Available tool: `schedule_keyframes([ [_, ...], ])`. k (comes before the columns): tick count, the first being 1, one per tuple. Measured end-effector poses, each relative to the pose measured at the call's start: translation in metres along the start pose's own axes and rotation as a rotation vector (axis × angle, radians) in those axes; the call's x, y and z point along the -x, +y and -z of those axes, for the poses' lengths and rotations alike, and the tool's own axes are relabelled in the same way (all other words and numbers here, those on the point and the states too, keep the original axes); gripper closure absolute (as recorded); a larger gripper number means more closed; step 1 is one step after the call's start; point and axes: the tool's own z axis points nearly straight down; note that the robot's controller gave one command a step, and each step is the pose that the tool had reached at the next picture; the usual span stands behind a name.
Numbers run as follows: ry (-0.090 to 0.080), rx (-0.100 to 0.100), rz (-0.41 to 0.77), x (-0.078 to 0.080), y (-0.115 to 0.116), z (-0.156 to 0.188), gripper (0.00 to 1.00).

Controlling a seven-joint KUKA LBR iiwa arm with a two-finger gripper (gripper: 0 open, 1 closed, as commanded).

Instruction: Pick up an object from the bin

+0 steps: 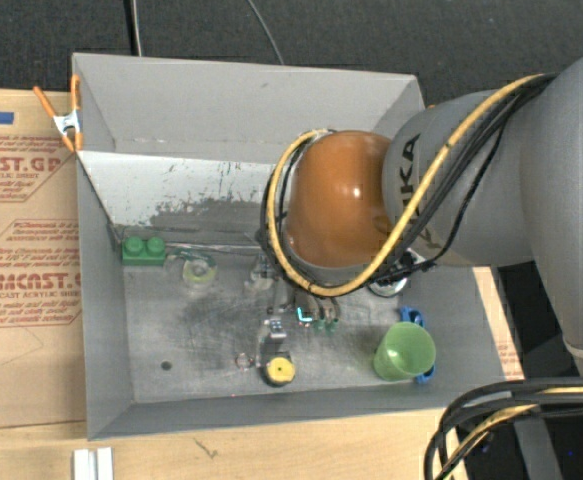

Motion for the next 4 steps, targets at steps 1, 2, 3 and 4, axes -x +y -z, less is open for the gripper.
schedule_keyframes([
  [1,-0.030,0.001,0.338,-0.018,-0.050,-0.086,0.00],
  [2,-0.010,0.000,0.251,-0.012,-0.057,-0.060,0.00],
  [3,-0.009,-0.001,0.330,-0.018,-0.057,-0.037,0.00],
  [4,-0.031,-0.001,0.324,-0.017,-0.053,-0.086,0.00],
])
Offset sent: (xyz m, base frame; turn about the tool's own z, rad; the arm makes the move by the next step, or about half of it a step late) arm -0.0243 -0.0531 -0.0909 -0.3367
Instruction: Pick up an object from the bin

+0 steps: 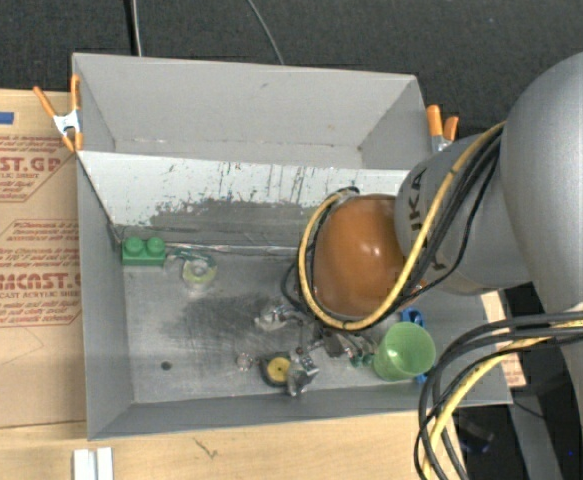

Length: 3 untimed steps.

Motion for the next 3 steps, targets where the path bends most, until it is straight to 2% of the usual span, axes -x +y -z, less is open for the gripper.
schedule_keyframes([
  [1,0.014,0.002,-0.001,0.003,0.000,0.003,0.00],
  [2,0.002,0.003,0.000,0.006,0.001,0.004,1.00],
  [3,0.021,0.004,-0.001,0.007,0.001,0.024,1.00],
])
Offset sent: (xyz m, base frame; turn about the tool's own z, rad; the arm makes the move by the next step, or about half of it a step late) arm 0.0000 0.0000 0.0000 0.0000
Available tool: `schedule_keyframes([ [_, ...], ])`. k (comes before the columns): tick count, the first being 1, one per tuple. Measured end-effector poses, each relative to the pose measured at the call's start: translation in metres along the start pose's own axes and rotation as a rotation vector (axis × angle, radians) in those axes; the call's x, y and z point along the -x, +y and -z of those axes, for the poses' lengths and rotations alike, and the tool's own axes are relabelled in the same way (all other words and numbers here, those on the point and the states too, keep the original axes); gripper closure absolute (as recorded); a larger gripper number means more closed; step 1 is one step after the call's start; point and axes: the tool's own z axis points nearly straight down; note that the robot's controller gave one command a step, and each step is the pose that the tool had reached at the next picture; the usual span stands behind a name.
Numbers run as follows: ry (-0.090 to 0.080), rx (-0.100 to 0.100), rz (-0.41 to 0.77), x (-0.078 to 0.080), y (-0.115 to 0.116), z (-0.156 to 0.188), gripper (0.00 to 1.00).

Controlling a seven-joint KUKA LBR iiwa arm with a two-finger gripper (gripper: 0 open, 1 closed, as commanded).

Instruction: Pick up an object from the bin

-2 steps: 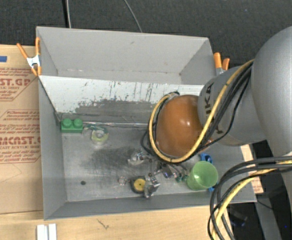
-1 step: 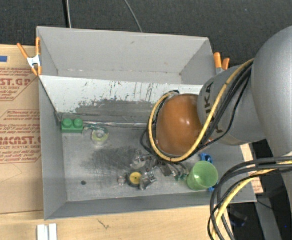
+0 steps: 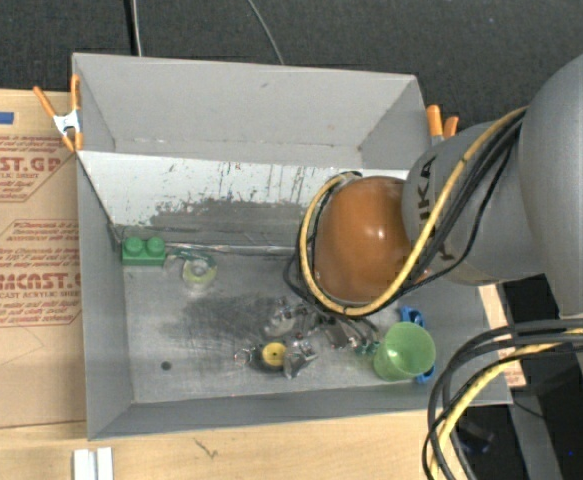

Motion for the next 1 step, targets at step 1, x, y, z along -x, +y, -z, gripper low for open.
schedule_keyframes([
  [1,-0.006,-0.002,0.000,0.0022,0.0002,0.0793,1.00],
])
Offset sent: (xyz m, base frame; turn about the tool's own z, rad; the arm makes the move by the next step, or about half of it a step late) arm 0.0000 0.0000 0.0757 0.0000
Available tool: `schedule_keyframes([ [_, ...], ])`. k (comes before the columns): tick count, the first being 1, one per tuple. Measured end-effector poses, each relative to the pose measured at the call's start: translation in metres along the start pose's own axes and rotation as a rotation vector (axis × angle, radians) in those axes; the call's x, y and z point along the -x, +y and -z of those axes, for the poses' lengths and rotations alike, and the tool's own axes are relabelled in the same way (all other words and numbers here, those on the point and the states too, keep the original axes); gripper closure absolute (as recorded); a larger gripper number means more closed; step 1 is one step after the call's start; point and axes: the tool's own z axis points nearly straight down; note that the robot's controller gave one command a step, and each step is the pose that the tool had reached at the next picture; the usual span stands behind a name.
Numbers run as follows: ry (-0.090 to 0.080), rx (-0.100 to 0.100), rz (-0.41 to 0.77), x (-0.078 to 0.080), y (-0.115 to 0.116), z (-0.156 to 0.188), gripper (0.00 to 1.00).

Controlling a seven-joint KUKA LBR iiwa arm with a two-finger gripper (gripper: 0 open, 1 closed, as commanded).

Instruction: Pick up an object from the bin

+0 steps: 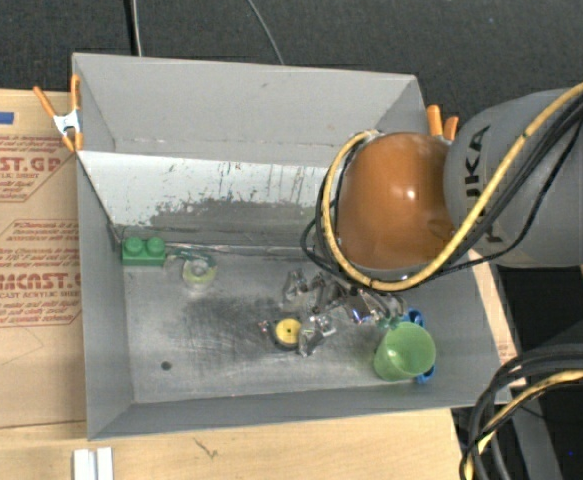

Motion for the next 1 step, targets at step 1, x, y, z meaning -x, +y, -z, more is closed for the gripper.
schedule_keyframes([
  [1,0.005,0.001,0.000,0.0011,0.0003,0.0162,1.00],
])
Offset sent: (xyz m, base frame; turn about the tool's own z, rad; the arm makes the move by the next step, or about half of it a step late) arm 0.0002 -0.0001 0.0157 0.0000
